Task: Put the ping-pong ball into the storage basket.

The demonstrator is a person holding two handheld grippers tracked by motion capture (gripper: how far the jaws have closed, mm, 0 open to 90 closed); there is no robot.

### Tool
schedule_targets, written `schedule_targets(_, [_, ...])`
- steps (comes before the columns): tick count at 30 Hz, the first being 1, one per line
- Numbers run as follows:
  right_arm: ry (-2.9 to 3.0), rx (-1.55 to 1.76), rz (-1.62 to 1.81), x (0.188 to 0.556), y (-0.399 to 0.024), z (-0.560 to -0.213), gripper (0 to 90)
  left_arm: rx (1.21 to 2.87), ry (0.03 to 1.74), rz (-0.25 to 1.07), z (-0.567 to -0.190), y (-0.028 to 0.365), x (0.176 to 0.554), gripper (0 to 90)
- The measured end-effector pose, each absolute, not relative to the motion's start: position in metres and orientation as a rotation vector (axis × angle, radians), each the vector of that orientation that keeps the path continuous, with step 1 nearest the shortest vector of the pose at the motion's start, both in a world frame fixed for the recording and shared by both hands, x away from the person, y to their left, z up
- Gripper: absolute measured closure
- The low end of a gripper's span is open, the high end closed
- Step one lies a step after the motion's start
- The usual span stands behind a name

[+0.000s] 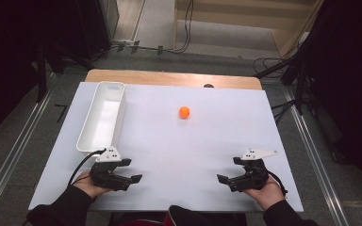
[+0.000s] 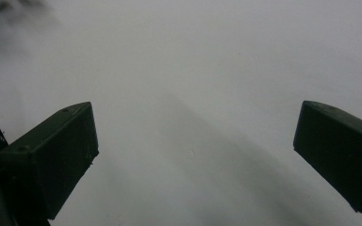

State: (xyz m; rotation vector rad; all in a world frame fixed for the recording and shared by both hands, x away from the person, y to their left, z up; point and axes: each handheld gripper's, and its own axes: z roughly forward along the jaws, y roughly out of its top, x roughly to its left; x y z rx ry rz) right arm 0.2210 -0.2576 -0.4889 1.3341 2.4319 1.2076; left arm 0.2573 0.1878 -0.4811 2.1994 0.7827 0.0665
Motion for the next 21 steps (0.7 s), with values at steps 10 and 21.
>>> schedule_targets(10, [2.443,1.338,1.19,0.2213,-0.2559,-0.4895,0.0,2.225,0.77,0.065,-0.4819,0.1837,0.2574,23.1])
schedule_targets(21, [2.438,1.316,1.186,0.221,-0.2568,-0.4889,0.0,2.215,0.786,0.074,-0.4805,0.1837,0.2582,21.4])
